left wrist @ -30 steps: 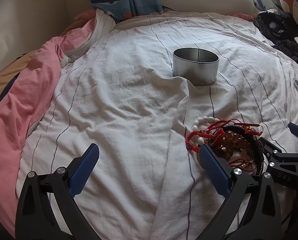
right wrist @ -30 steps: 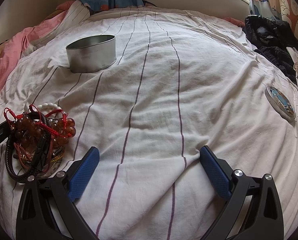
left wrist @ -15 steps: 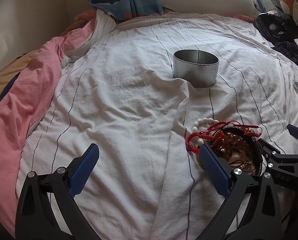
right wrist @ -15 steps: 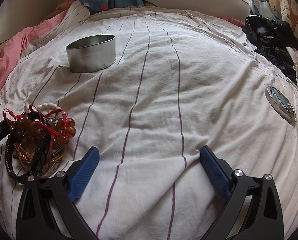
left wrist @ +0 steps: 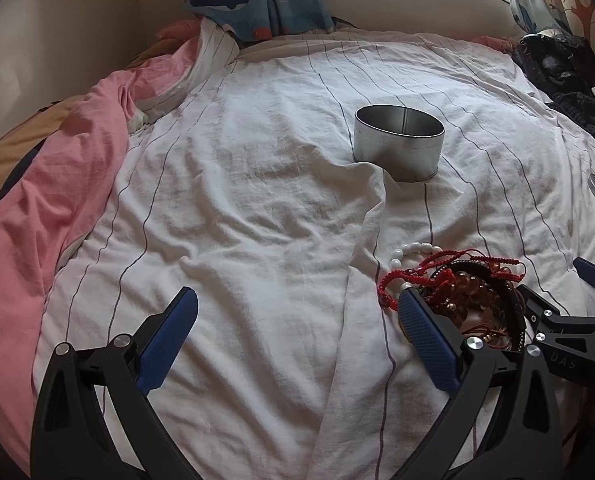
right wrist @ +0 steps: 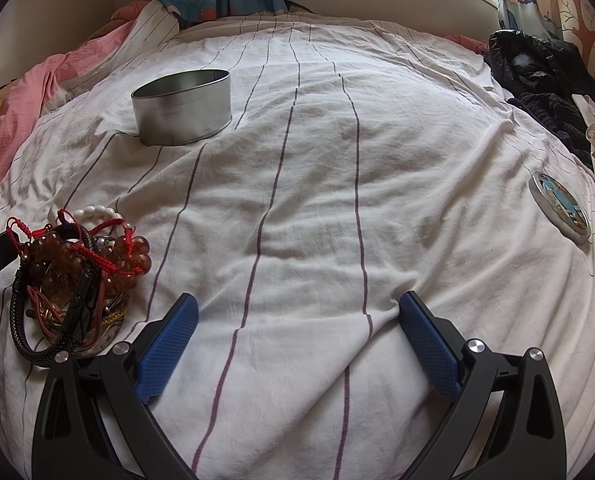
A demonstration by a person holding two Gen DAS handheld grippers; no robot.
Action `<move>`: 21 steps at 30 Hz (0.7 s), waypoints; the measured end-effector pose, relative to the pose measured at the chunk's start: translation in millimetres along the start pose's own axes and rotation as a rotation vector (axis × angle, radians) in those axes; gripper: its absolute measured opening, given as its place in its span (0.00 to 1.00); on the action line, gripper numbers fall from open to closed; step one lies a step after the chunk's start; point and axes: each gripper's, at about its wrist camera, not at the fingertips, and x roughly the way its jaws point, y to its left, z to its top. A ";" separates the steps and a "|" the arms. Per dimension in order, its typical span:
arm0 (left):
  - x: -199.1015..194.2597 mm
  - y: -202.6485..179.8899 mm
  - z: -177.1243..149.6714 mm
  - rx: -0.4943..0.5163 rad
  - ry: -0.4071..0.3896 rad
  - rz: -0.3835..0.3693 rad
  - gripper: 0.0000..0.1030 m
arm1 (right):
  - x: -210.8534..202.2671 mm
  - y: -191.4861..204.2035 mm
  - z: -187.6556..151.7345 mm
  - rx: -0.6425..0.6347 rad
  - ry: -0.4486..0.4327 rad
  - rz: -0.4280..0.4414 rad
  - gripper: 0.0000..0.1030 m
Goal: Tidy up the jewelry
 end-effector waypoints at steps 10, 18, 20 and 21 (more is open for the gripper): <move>-0.8 3.4 -0.4 -0.007 -0.005 -0.002 0.94 | 0.5 -0.4 0.0 0.001 0.000 0.001 0.93; -4.6 0.8 0.6 0.013 -0.016 -0.021 0.94 | 1.1 -0.7 0.0 0.001 0.000 0.001 0.93; -3.5 -1.4 0.2 0.025 -0.007 -0.021 0.94 | 1.1 -0.7 0.1 0.001 0.000 0.001 0.93; -2.7 -2.9 -0.3 0.035 -0.002 -0.016 0.94 | 1.5 -0.9 0.1 0.001 0.000 0.001 0.93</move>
